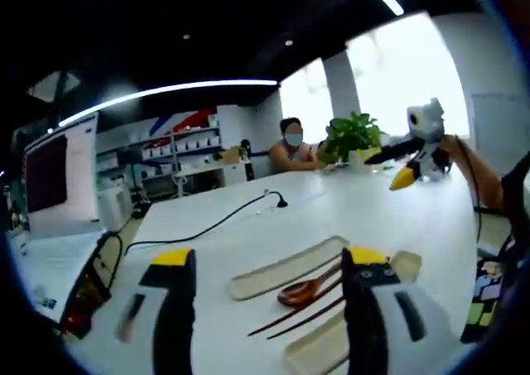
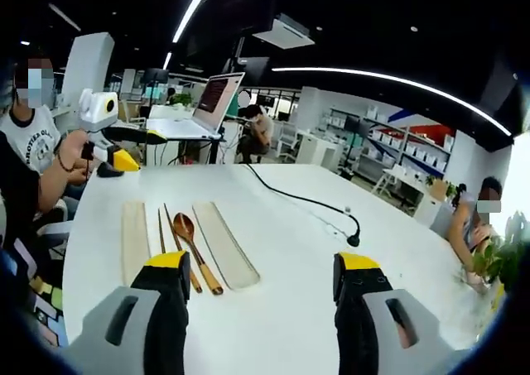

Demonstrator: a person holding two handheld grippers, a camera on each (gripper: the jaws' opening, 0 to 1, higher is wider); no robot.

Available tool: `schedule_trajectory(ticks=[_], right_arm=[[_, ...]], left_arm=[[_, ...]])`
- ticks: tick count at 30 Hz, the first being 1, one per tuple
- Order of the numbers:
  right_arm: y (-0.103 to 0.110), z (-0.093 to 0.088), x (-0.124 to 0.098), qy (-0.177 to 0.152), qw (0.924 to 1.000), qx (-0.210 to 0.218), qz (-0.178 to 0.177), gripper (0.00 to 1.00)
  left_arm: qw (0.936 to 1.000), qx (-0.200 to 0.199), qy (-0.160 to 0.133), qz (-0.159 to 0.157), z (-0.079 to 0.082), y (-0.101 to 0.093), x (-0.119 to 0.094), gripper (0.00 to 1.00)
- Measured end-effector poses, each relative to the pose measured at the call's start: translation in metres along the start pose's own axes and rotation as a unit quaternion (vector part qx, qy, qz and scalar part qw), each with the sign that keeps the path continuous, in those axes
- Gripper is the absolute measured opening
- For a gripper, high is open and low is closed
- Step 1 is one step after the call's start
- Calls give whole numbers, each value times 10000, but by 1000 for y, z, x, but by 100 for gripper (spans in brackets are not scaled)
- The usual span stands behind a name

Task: Arrange the utensils inside the cutlery case until each visible utensil rests in its matching compartment.

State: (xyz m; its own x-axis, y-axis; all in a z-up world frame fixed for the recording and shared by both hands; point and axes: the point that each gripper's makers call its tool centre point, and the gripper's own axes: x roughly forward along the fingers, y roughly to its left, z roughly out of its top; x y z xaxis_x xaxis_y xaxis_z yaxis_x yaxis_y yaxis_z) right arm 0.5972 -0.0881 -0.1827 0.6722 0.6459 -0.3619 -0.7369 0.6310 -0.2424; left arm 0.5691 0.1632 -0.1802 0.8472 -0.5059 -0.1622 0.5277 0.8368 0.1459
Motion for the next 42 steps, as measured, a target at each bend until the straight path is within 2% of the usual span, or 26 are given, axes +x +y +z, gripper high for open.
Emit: schedule_trajectory(ticks=[4,6,9,12,19,28,34,42], right_arm=[[4,-4,3,83,9999,-42,125,71],[6,-5,7,47,9997,86,232,70],[9,-12,12,166,9993,125,299,67],[9,-14,14,204,9990,177,354,67],[9,-18,20,314,9988,84,368,67],[14,-20,29,408,9980,37,484,66],[16,-23,35,499,9973,45,536,64],[23,-31,47,648,9953,20,724,61]], left_arm=[[9995,79,223,-231,-6,-3,7,69],[9990,44,301,-340,-8,-3,11,68],[9978,80,466,-472,-13,-3,16,65],[9955,283,729,-528,-20,-2,19,64],[9901,497,1097,-716,-28,2,23,57],[9821,794,1427,-939,-34,3,26,53],[9708,1048,1767,-1236,-48,-2,28,51],[9574,1258,2188,-1404,-62,4,33,45]])
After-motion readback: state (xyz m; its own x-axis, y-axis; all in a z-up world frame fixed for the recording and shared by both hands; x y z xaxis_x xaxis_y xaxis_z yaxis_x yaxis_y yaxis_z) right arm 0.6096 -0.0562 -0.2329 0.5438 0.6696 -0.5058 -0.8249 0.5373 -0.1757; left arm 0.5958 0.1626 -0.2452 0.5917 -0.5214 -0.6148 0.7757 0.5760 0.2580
